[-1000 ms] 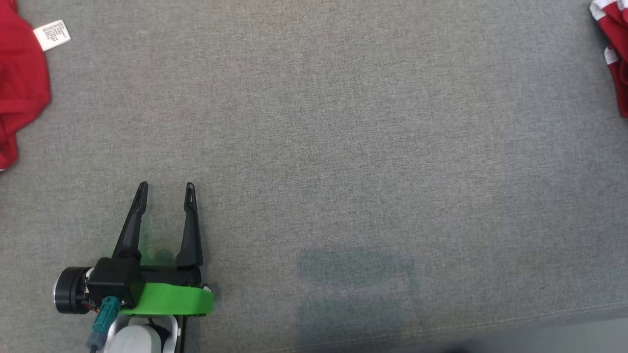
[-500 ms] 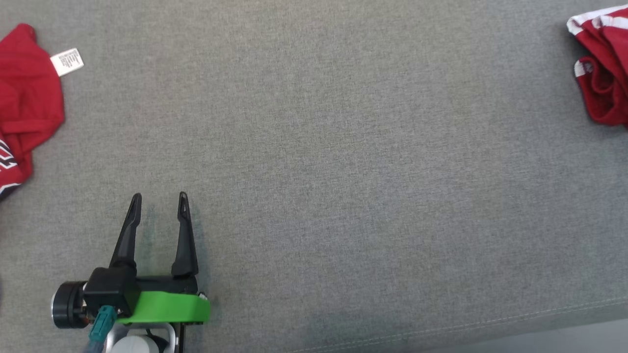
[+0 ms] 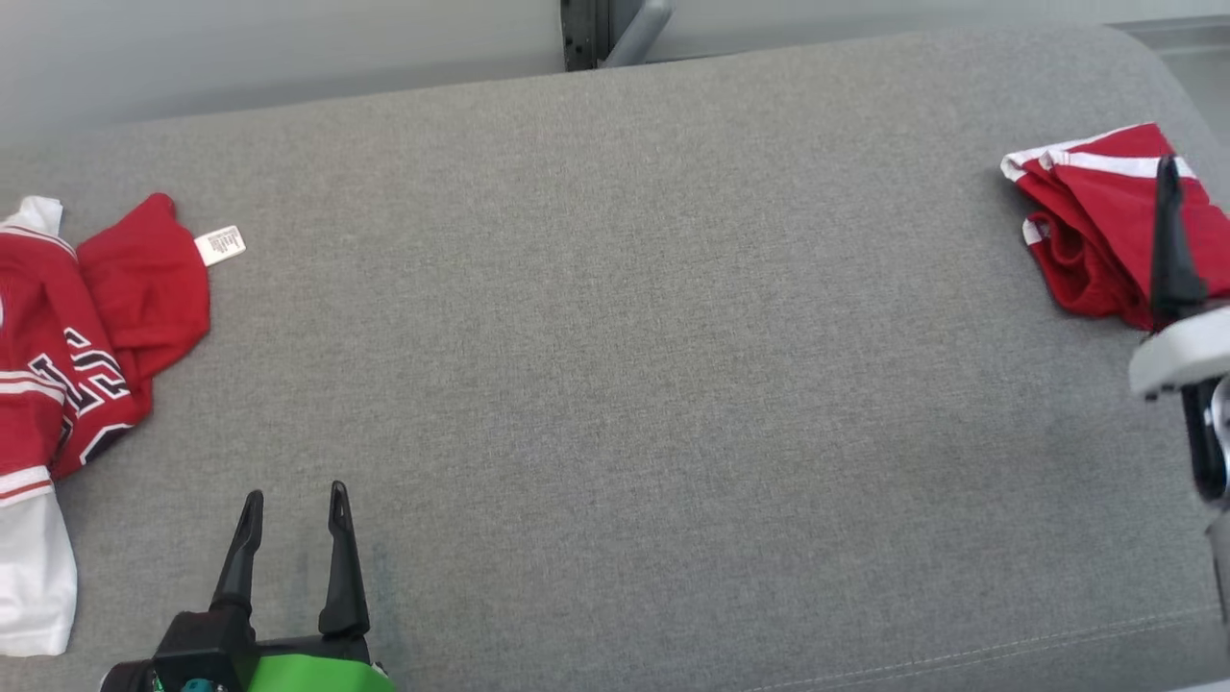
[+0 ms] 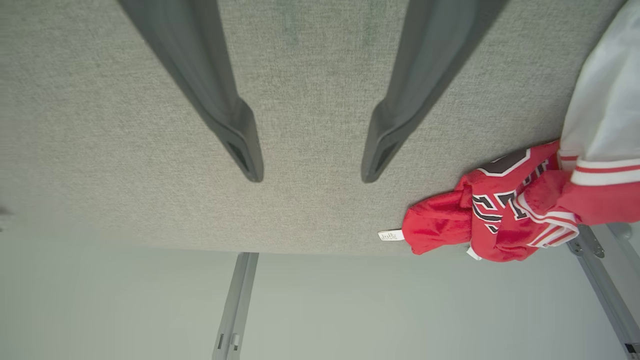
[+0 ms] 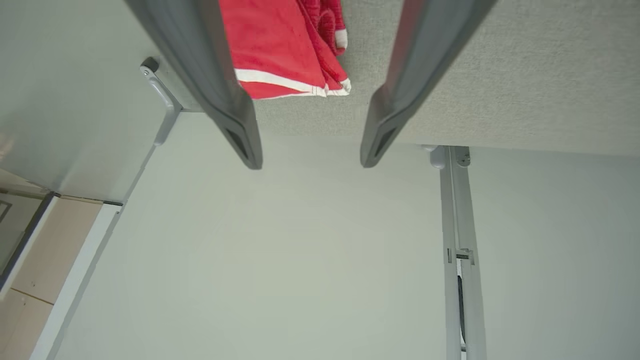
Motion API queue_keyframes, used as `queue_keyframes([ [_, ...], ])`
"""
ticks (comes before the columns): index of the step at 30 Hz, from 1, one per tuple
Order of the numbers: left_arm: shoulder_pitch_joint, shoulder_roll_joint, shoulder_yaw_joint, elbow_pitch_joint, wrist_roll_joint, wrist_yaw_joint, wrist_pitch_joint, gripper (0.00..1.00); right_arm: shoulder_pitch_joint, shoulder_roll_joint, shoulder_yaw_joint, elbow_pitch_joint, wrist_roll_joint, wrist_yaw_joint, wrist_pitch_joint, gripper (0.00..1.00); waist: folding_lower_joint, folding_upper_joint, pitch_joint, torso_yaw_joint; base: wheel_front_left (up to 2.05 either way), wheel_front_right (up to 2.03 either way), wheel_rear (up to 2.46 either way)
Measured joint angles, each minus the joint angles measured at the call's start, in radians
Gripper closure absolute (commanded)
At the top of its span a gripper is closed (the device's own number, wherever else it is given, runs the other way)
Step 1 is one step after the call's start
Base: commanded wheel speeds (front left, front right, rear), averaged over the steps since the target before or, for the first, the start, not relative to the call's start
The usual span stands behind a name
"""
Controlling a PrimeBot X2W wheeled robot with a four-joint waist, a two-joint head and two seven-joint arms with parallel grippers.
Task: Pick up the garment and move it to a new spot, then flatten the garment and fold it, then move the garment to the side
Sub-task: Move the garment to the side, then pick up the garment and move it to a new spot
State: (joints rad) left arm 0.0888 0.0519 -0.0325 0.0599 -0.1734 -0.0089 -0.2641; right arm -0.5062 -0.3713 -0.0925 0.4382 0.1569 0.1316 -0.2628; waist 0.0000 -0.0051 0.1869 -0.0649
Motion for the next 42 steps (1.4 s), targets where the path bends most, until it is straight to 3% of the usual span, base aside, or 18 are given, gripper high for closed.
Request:
queue_keyframes([
  [9,0.023,-0.001,0.012,0.047,0.0,-0.027,0.0,0.0,0.408,0.233,-0.047,-0.215,-0.14,0.0,0.0,0.0,0.0,0.0,-0.125,0.009,0.0,0.0,0.0],
  [12,0.023,-0.002,0.02,0.07,0.0,-0.036,0.0,0.0,0.47,0.269,-0.034,-0.242,-0.166,0.0,0.0,0.0,0.0,0.0,-0.144,0.012,0.0,0.0,0.0],
  [33,0.048,-0.002,0.028,0.1,-0.047,-0.012,0.0,0.0,0.522,0.319,0.002,-0.301,-0.197,0.0,0.0,0.0,0.0,0.0,-0.144,0.044,0.0,0.0,0.0],
  [37,0.046,-0.002,0.018,0.097,-0.052,-0.013,0.0,0.0,0.534,0.319,-0.006,-0.309,-0.205,0.0,0.0,0.0,0.0,0.0,-0.144,0.068,0.0,0.0,0.0],
  [42,0.043,-0.003,0.022,0.082,-0.081,-0.007,0.0,0.0,0.566,0.321,0.022,-0.308,-0.191,0.0,0.0,0.0,0.0,0.0,-0.15,0.146,0.0,0.0,0.0],
])
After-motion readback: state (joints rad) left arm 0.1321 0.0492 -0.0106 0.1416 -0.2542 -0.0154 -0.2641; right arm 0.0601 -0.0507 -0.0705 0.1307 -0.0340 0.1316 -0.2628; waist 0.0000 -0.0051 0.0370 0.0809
